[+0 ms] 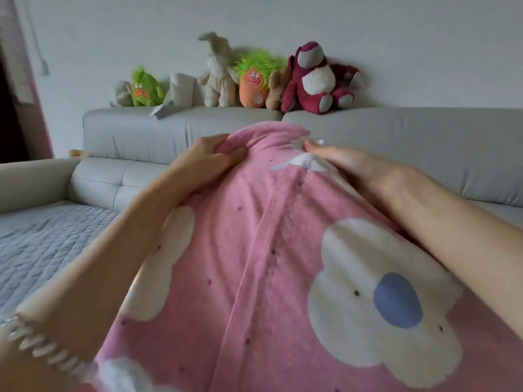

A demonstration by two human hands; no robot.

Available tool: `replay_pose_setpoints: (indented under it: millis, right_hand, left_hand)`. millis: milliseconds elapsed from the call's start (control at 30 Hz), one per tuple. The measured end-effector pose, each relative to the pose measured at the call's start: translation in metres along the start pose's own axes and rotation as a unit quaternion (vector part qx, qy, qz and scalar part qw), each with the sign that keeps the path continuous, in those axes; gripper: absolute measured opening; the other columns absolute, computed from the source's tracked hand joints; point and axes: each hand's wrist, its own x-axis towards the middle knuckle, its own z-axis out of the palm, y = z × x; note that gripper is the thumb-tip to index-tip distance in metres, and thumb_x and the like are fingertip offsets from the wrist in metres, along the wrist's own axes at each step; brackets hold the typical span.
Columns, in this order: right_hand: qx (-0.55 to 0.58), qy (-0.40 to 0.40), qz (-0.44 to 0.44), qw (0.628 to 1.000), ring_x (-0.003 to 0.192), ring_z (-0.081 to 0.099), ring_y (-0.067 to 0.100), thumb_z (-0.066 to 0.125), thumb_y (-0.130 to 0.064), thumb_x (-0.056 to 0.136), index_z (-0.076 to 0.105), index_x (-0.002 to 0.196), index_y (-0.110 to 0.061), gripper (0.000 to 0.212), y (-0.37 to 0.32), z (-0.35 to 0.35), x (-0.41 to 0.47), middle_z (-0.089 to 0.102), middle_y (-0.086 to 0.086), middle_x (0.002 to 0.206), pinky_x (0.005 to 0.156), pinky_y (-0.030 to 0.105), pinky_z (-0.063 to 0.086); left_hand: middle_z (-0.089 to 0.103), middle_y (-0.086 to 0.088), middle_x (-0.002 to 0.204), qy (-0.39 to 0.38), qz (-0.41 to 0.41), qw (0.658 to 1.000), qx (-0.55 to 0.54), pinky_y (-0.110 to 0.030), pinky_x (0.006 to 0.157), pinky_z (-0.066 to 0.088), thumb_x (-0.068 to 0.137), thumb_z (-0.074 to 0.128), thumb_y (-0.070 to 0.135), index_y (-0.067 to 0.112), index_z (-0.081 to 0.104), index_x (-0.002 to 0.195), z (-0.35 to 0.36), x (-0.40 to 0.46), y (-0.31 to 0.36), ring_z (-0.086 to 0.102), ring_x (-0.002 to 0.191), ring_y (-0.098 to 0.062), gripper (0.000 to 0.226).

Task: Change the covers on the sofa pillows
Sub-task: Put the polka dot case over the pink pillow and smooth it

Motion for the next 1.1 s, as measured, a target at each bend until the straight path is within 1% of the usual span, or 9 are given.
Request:
replay_pose_setpoints:
  millis: [100, 167, 267, 333, 467, 567, 800, 967, 1100]
  right_hand:
    - [-0.019, -0.043, 0.078, 0.996, 0.094, 0.062, 0.022, 0.046, -0.052, 0.091, 0.064, 0.112, -0.009, 0.051, 0.047, 0.016, 0.007, 0.067, 0.012, 0.104, 0.096, 0.030, 0.047]
    - [-0.254, -0.038, 0.087, 0.963, 0.092, 0.059, 0.022, 0.045, -0.060, 0.088, 0.066, 0.100, -0.016, 0.050, 0.097, 0.015, 0.009, 0.066, 0.008, 0.102, 0.088, 0.028, 0.045]
    - [-0.690, -0.048, 0.061, 0.720, 0.119, 0.049, 0.018, 0.033, -0.071, 0.085, 0.054, 0.110, -0.034, 0.049, 0.136, -0.011, 0.013, 0.058, -0.002, 0.125, 0.104, 0.043, 0.026]
    - [-0.732, -0.043, 0.113, 0.671, 0.139, 0.026, 0.014, 0.019, -0.079, 0.080, 0.042, 0.133, -0.039, 0.071, 0.148, -0.044, 0.014, 0.040, -0.008, 0.145, 0.112, 0.058, 0.004]
    - [-0.678, 0.004, 0.171, 0.715, 0.143, 0.017, 0.015, -0.007, -0.100, 0.035, 0.021, 0.145, -0.039, 0.129, 0.172, -0.078, 0.007, 0.024, -0.011, 0.154, 0.115, 0.049, 0.010]
    - [-0.633, 0.034, 0.183, 0.751, 0.132, 0.040, 0.021, 0.013, -0.097, 0.052, 0.040, 0.134, -0.042, 0.103, 0.183, -0.078, 0.003, 0.041, -0.004, 0.146, 0.107, 0.040, 0.031]
    - [-0.610, 0.120, 0.044, 0.782, 0.105, 0.059, 0.019, 0.036, -0.060, 0.091, 0.064, 0.092, -0.042, 0.033, 0.077, -0.051, -0.069, 0.066, -0.008, 0.105, 0.085, 0.030, 0.043]
    - [-0.578, 0.176, -0.047, 0.795, 0.059, 0.048, 0.011, 0.039, -0.059, 0.088, 0.052, 0.052, -0.030, 0.048, 0.018, -0.017, -0.134, 0.048, -0.007, 0.052, 0.061, 0.032, 0.038]
    - [-0.573, 0.135, 0.001, 0.808, 0.053, 0.037, 0.014, 0.034, -0.054, 0.092, 0.034, 0.055, -0.017, 0.053, 0.006, 0.008, -0.161, 0.038, -0.006, 0.052, 0.055, 0.031, 0.030]
  left_hand:
    - [0.065, -0.009, 0.081, -0.037, -0.033, 0.998, 0.038, -0.029, 0.066, 0.038, 0.091, 0.058, 0.023, 0.003, 0.062, 0.089, 0.008, -0.028, -0.037, 0.051, 0.077, -0.016, 0.021]
    - [0.066, -0.007, 0.081, -0.055, -0.073, 0.992, 0.090, -0.032, 0.067, 0.041, 0.089, 0.055, 0.032, 0.013, 0.060, 0.089, 0.028, -0.073, -0.089, 0.057, 0.079, -0.022, 0.019]
    - [0.067, 0.002, 0.104, -0.034, -0.124, 0.982, 0.136, -0.035, 0.078, 0.047, 0.081, 0.043, 0.044, 0.031, 0.061, 0.110, 0.037, -0.139, -0.154, 0.061, 0.097, -0.024, 0.036]
    - [0.066, -0.004, 0.113, 0.002, -0.148, 0.981, 0.129, -0.037, 0.082, 0.047, 0.079, 0.043, 0.041, 0.026, 0.064, 0.113, 0.034, -0.153, -0.175, 0.060, 0.104, -0.027, 0.043]
    - [0.067, -0.005, 0.109, 0.029, -0.112, 0.984, 0.139, -0.037, 0.079, 0.045, 0.084, 0.045, 0.036, 0.029, 0.060, 0.117, 0.034, -0.134, -0.176, 0.060, 0.099, -0.028, 0.037]
    - [0.067, -0.012, 0.109, 0.035, -0.126, 0.977, 0.167, -0.033, 0.071, 0.036, 0.094, 0.049, 0.022, 0.024, 0.059, 0.120, 0.038, -0.102, -0.157, 0.059, 0.101, -0.034, 0.028]
    - [0.064, -0.025, 0.106, 0.049, -0.088, 0.976, 0.194, -0.038, 0.067, 0.038, 0.096, 0.046, 0.021, 0.011, 0.060, 0.103, 0.017, -0.032, -0.102, 0.057, 0.096, -0.043, 0.020]
    - [0.064, -0.025, 0.104, 0.063, 0.002, 0.982, 0.176, -0.044, 0.077, 0.044, 0.094, 0.049, 0.030, 0.007, 0.063, 0.099, -0.026, 0.014, -0.046, 0.057, 0.096, -0.043, 0.028]
    - [0.065, -0.021, 0.103, 0.017, 0.046, 0.979, 0.199, -0.045, 0.086, 0.045, 0.093, 0.053, 0.027, 0.007, 0.065, 0.100, -0.044, 0.019, -0.022, 0.057, 0.098, -0.038, 0.025]
